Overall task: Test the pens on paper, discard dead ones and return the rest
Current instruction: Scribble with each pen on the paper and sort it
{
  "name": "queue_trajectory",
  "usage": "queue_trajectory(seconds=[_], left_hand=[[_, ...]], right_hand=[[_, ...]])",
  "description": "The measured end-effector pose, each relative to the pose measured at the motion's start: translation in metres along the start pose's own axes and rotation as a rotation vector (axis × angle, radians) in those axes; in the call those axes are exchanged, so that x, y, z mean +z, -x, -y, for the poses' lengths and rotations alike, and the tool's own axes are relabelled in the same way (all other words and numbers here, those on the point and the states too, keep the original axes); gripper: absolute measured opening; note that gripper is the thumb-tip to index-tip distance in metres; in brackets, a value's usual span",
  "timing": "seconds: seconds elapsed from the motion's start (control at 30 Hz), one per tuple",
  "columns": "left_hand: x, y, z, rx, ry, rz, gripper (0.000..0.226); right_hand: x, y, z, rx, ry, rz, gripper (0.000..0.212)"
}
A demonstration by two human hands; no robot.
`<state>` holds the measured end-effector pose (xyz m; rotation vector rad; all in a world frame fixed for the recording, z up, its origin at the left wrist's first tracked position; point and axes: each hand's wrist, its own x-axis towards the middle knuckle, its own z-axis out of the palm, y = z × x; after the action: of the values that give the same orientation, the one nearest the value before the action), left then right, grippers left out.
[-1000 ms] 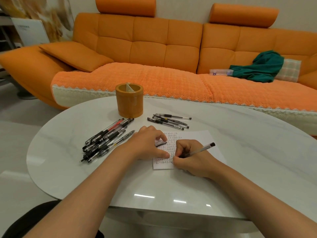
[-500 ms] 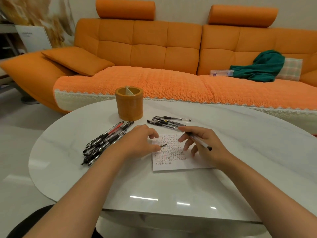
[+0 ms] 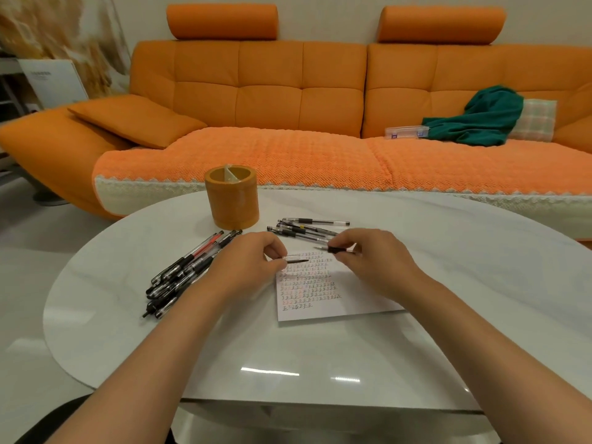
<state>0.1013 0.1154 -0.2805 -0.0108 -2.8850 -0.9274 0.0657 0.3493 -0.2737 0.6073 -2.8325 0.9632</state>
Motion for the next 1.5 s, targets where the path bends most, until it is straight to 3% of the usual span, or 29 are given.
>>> queue_trajectory(seconds=[0.17, 0.47, 0.57, 0.7, 0.83, 0.9, 1.07, 1.2, 1.3, 1.4, 1.5], left_hand=[[0.002, -0.001, -0.001, 0.009, 0.041, 0.003, 0.009], [0.003, 0.004, -0.011, 0.051, 0.125, 0.066, 0.011], [0.004, 0.006, -0.017, 0.04, 0.245, 0.09, 0.011], [0.002, 0.009, -0.024, -0.005, 0.442, 0.207, 0.011], [0.005, 0.014, -0.031, -0.046, 0.487, 0.289, 0.02], [0.006, 0.017, -0.033, -0.064, 0.477, 0.295, 0.016], [0.006, 0.018, -0.035, -0.061, 0.481, 0.281, 0.013], [0.005, 0.015, -0.031, -0.05, 0.472, 0.232, 0.01], [0.002, 0.007, -0.022, -0.027, 0.371, 0.1, 0.008], [-0.007, 0.001, -0.009, -0.03, 0.303, -0.069, 0.005], [-0.015, 0.0, 0.006, -0.029, 0.206, -0.109, 0.005]], right_hand=[[0.005, 0.003, 0.002, -0.099, 0.159, 0.014, 0.022], [0.011, 0.004, 0.008, -0.187, 0.101, 0.071, 0.023], [0.011, 0.006, 0.01, -0.214, 0.14, 0.088, 0.028], [0.011, 0.01, 0.012, -0.32, 0.367, 0.054, 0.025], [0.017, 0.012, 0.02, -0.359, 0.531, -0.017, 0.064], [0.022, 0.013, 0.023, -0.373, 0.581, -0.06, 0.071], [0.028, 0.017, 0.025, -0.315, 0.573, -0.107, 0.064], [0.029, 0.015, 0.022, -0.307, 0.449, -0.045, 0.056], [0.028, 0.014, 0.018, -0.291, 0.277, 0.035, 0.023], [0.031, 0.009, 0.012, -0.243, 0.191, 0.029, 0.026], [0.033, 0.004, 0.01, -0.192, 0.136, 0.014, 0.023]])
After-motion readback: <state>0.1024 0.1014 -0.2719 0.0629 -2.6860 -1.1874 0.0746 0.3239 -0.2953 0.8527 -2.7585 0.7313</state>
